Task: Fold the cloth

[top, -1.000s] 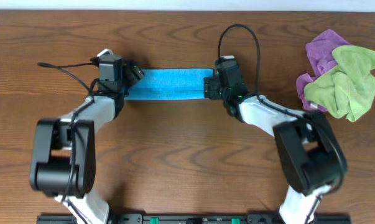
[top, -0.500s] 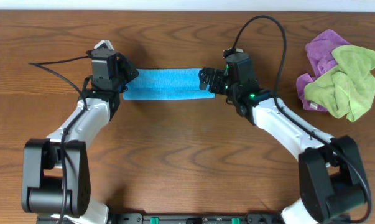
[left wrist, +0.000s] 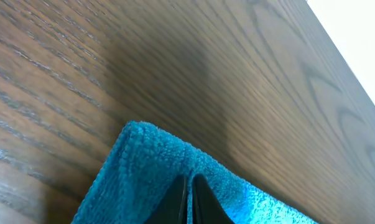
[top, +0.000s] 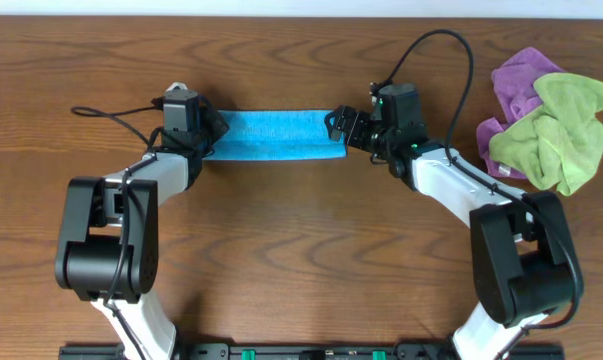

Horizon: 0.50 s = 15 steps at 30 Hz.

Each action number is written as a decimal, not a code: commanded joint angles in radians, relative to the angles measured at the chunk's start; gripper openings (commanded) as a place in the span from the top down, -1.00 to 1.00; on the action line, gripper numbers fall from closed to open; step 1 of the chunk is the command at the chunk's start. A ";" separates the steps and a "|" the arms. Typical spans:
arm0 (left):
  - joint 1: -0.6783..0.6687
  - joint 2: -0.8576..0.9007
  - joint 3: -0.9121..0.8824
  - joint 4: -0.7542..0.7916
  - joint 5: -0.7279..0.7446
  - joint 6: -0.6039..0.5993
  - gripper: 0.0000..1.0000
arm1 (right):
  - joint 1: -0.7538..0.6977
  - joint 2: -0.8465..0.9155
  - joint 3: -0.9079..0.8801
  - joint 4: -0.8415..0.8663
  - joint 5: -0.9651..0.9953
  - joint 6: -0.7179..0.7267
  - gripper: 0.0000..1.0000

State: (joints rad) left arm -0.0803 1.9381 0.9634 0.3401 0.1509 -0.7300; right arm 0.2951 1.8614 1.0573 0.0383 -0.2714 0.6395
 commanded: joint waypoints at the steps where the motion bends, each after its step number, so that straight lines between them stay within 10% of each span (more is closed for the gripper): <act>1: 0.002 0.041 0.016 0.001 -0.005 -0.019 0.88 | -0.011 0.006 0.003 0.006 -0.017 0.011 -0.98; 15: 0.002 0.068 0.016 -0.061 -0.050 -0.014 0.88 | -0.012 0.103 0.004 0.046 -0.056 0.033 -0.99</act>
State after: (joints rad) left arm -0.0803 1.9900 0.9764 0.3050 0.1417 -0.7376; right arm 0.2913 1.9442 1.0573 0.0723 -0.2993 0.6476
